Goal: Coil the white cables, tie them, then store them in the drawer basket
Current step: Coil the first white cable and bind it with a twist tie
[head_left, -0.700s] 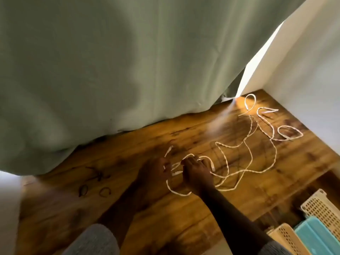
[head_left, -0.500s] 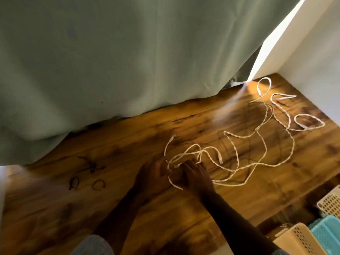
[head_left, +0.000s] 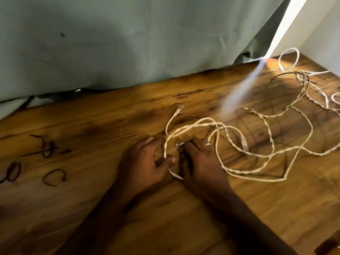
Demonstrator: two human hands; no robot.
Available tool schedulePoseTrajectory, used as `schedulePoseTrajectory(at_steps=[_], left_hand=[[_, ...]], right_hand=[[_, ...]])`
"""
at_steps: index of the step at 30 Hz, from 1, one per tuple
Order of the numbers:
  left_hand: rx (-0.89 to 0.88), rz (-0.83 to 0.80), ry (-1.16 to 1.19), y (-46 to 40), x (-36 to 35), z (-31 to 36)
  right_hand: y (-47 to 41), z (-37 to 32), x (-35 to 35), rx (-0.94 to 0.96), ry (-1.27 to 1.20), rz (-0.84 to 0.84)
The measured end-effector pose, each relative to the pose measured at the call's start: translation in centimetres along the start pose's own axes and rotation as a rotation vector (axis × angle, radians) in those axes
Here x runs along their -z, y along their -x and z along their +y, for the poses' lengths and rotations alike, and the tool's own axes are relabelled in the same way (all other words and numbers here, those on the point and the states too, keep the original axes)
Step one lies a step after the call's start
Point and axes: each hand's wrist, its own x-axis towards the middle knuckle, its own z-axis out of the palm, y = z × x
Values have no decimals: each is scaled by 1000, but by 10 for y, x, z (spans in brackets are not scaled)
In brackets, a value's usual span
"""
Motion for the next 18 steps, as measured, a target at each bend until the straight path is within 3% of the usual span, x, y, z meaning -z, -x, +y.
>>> schedulePoseTrajectory(at_steps=[3, 8, 18], left_hand=[[-87, 82, -20, 9, 1, 5], [-93, 78, -45, 22, -7, 4], [-130, 95, -46, 33, -11, 6]], right_hand=[[3, 3, -4, 45, -8, 52], [12, 9, -8, 127, -52, 145], [20, 17, -7, 110, -229, 241]])
